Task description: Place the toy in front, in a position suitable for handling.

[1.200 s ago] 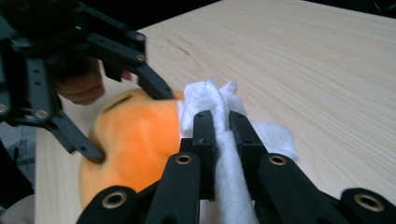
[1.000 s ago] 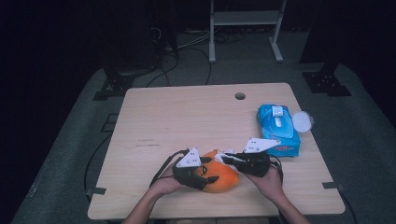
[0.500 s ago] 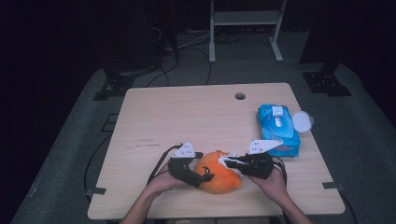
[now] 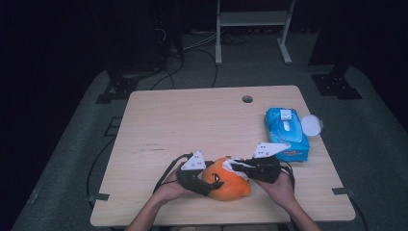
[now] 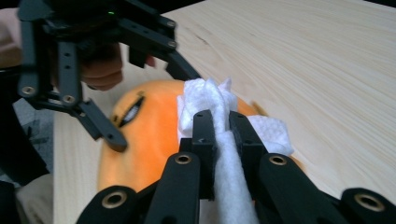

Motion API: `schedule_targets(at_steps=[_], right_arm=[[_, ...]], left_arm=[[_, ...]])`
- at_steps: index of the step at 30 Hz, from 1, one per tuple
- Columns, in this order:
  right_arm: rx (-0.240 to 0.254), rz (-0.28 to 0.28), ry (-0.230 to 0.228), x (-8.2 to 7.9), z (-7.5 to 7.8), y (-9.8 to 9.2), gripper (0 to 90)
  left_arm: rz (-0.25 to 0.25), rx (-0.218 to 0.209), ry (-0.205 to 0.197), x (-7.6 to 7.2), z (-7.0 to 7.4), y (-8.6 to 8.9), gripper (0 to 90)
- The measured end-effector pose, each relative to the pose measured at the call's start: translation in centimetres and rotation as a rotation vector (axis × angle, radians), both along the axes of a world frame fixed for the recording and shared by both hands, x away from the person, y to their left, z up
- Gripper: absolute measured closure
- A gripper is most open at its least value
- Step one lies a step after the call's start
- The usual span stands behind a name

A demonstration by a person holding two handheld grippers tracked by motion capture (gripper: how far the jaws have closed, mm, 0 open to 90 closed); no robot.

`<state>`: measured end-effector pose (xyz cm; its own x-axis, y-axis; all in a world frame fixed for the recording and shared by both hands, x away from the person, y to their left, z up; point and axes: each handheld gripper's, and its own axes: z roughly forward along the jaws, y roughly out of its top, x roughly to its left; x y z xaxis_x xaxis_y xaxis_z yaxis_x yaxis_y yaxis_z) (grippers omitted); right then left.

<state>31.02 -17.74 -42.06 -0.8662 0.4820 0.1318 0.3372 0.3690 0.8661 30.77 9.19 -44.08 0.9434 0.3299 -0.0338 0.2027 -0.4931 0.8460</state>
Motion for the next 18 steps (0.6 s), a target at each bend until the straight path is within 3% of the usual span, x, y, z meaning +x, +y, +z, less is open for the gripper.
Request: schedule_targets(at_steps=[4,7,11,18], right_arm=[[0.001,-0.015,-0.008,-0.2,0.1,-0.1,81.5],[0.007,0.006,-0.028,-0.7,0.5,1.3,81.4],[-0.032,0.045,-0.073,-1.4,0.6,3.1,81.3],[0.018,-0.031,-0.003,-0.1,-0.1,0.0,81.4]], left_arm=[[0.002,0.017,-0.012,-0.2,0.2,-0.4,22.7],[-0.008,0.024,-0.027,-0.5,0.2,-0.8,22.8],[-0.014,0.043,-0.047,-0.6,0.2,-0.7,23.0],[-0.007,0.016,-0.005,0.1,-0.2,0.3,23.3]])
